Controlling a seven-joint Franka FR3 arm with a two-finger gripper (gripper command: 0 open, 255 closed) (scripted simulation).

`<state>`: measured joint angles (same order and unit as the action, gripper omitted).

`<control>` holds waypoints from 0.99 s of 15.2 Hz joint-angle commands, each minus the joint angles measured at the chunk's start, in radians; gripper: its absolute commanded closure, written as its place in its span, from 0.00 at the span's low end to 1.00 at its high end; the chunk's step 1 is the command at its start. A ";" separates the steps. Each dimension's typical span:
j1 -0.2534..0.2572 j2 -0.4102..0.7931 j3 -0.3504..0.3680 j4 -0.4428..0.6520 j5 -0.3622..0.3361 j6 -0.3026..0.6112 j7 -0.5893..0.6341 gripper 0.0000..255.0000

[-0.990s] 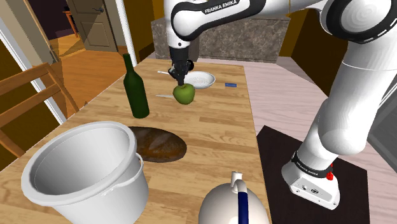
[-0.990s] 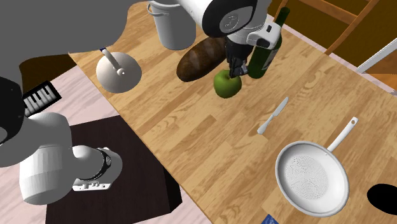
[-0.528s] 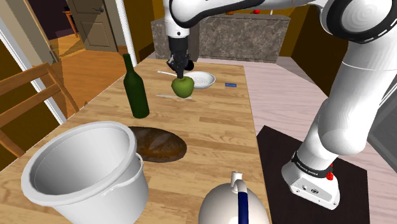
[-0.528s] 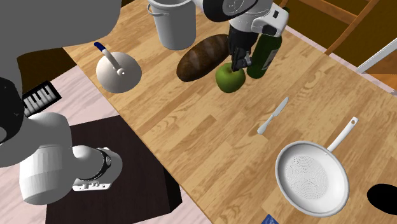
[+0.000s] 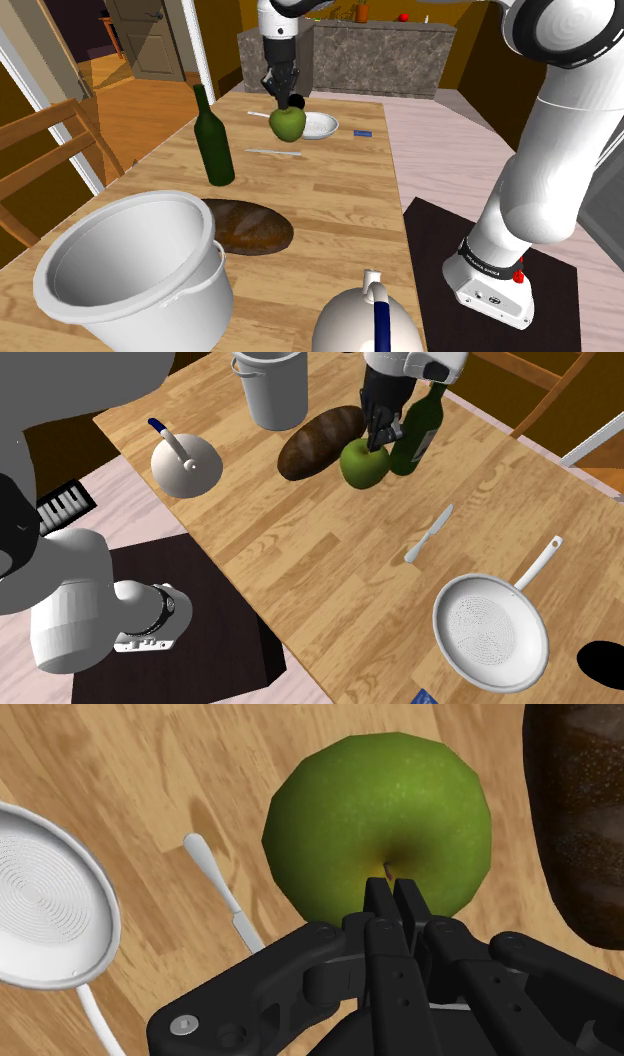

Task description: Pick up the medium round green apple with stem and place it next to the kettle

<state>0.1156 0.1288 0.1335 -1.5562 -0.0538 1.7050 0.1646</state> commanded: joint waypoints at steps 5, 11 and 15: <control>0.003 0.016 0.001 0.106 -0.002 -0.090 -0.001 1.00; 0.007 0.044 0.003 0.226 -0.006 -0.183 -0.002 1.00; 0.020 -0.072 0.016 0.084 0.008 -0.157 0.029 1.00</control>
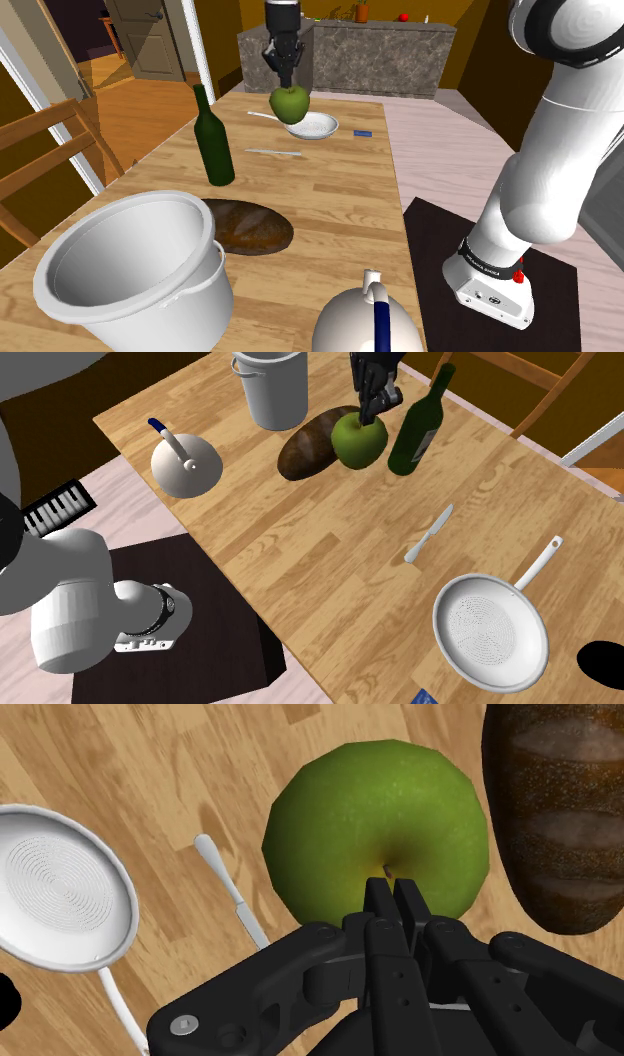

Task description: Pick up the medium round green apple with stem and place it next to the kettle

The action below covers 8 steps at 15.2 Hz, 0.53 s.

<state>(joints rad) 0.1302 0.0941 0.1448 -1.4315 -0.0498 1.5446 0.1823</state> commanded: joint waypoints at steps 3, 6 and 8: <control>0.020 -0.145 0.021 -0.170 0.021 0.025 0.044 1.00; 0.038 -0.245 0.038 -0.280 0.039 0.036 0.077 1.00; 0.050 -0.308 0.051 -0.344 0.053 0.038 0.100 1.00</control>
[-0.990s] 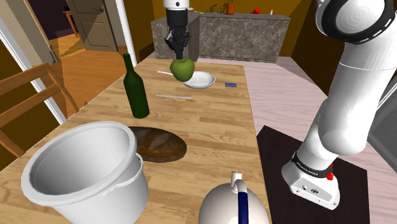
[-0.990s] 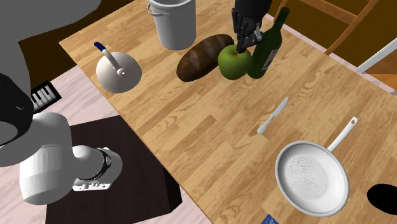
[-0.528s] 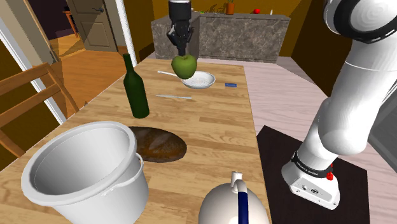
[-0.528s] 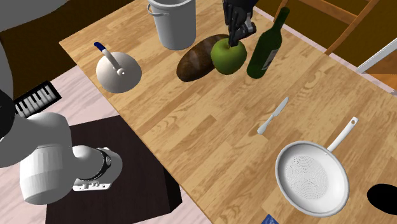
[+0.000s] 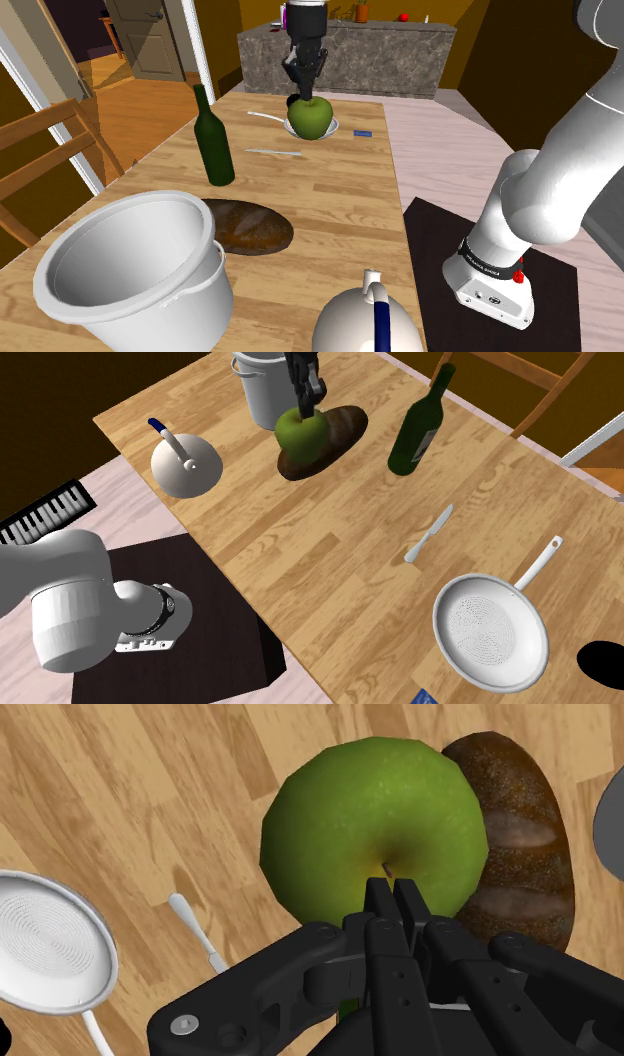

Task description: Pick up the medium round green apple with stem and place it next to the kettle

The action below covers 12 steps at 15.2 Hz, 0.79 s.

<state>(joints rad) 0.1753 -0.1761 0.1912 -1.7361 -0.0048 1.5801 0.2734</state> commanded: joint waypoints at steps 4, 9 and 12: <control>0.033 -0.155 0.034 -0.150 0.038 -0.003 0.059 1.00; 0.067 -0.273 0.069 -0.260 0.077 -0.008 0.115 1.00; 0.068 -0.283 0.071 -0.309 0.080 0.032 0.114 1.00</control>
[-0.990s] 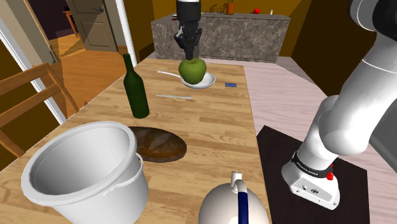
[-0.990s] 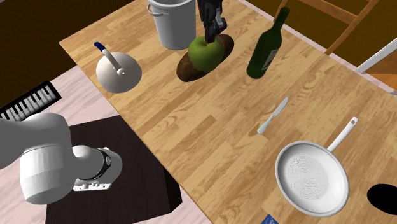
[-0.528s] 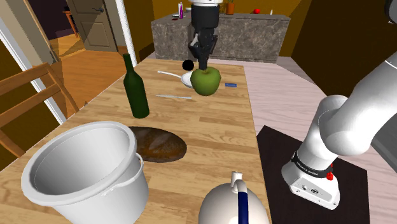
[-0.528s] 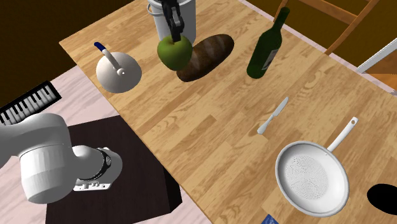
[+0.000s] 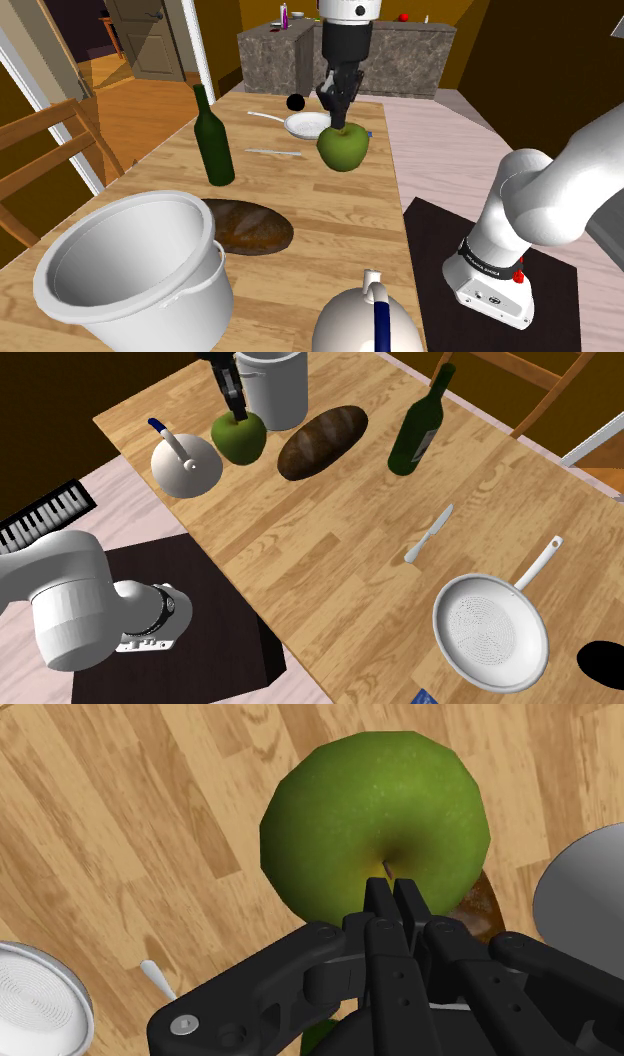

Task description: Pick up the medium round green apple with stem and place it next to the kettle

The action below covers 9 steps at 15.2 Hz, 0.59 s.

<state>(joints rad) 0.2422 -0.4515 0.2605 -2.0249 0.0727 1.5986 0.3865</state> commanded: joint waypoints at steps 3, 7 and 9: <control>0.003 -0.015 0.003 -0.067 0.005 0.053 0.001 1.00; 0.006 -0.023 0.006 -0.127 0.009 0.105 0.001 1.00; 0.007 -0.025 0.008 -0.156 0.010 0.132 0.001 1.00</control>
<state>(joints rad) 0.2480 -0.4755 0.2661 -2.1655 0.0815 1.7154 0.3852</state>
